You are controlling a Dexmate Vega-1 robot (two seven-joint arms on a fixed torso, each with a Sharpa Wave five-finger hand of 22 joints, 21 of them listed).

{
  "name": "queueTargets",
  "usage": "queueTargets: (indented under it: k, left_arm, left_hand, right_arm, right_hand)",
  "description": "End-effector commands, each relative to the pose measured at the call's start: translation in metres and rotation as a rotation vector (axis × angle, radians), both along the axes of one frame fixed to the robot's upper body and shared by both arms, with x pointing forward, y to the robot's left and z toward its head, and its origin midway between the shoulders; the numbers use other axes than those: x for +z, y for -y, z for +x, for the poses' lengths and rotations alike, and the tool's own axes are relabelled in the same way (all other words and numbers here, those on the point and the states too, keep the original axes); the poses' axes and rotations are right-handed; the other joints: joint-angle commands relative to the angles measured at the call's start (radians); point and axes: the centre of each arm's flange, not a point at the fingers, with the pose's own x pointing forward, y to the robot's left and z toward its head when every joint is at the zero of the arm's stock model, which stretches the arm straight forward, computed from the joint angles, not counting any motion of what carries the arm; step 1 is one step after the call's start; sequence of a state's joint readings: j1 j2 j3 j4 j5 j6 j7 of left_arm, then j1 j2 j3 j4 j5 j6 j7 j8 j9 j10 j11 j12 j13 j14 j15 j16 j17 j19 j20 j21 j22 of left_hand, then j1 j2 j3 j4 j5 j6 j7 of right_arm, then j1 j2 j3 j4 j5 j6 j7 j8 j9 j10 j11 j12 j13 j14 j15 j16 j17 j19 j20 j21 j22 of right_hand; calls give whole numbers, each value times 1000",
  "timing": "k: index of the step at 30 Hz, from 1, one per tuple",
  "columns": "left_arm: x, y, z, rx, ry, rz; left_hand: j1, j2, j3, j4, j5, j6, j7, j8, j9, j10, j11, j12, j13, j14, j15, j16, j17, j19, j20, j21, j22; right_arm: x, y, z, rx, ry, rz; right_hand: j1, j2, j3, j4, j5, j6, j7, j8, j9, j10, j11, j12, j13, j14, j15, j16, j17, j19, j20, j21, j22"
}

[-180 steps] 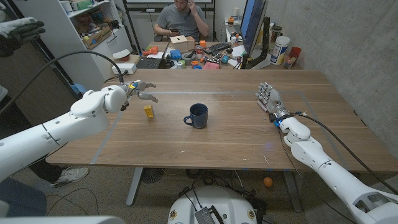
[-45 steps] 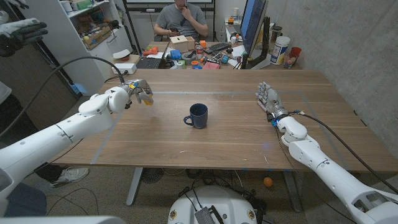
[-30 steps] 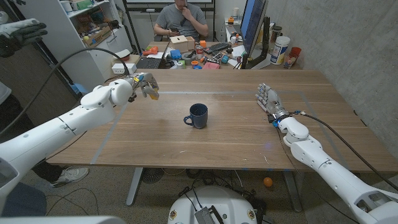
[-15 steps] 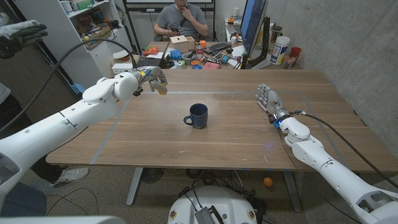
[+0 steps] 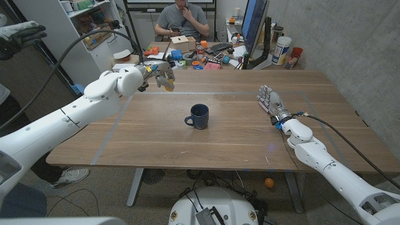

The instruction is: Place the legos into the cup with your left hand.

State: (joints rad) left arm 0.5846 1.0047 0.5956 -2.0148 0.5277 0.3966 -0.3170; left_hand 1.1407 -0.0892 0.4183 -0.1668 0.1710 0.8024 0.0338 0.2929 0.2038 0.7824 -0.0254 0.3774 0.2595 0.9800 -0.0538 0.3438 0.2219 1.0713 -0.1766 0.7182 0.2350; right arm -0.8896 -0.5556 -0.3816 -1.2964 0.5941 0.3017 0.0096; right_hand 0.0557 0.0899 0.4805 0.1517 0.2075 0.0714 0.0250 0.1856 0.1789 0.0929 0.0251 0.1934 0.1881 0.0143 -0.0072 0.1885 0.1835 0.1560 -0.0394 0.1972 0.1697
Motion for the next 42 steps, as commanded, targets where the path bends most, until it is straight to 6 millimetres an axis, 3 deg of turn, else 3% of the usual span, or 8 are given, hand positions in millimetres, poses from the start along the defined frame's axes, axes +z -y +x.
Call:
queueTargets:
  k: [1, 22, 42]
  left_arm:
    - [10, 23, -13, -64, 2, 51]
    - [20, 66, -40, -207, 26, 161]
    - [16, 100, -69, -347, -7, 253]
  left_hand:
    - [167, 153, -6, 0, 7, 14, -2, -1, 5, 76, -54, -2, 0, 108, -189, 3, 2, -17, -24, 15, 6]
    - [180, 158, -19, 3, 8, 30, -7, -4, 6, 89, -64, -4, 6, 119, -189, 4, 1, -25, -23, 39, 10]
    - [191, 159, -33, 4, 8, 39, -18, -11, 7, 91, -65, -13, 8, 120, -189, 0, -1, -37, -22, 63, 13]
  right_arm:
    - [-4, 4, -2, -4, -3, 5]
    - [-7, 4, -2, -5, 3, 12]
    - [-8, 4, -5, -3, 8, 14]
  right_hand:
    - [-8, 39, -4, -3, 4, 3, -3, 5, 6, 6, 1, 3, 5, 0, 3, 2, 2, -2, -26, -1, 5]
    - [-7, 38, -5, -4, 4, 4, -2, 5, 6, 7, 1, 3, 5, 0, 4, 2, 1, -2, -26, 0, 4]
    - [-7, 37, -6, -5, 4, 4, -2, 6, 6, 6, 3, 3, 5, 0, 4, 1, 1, -3, -26, 0, 4]
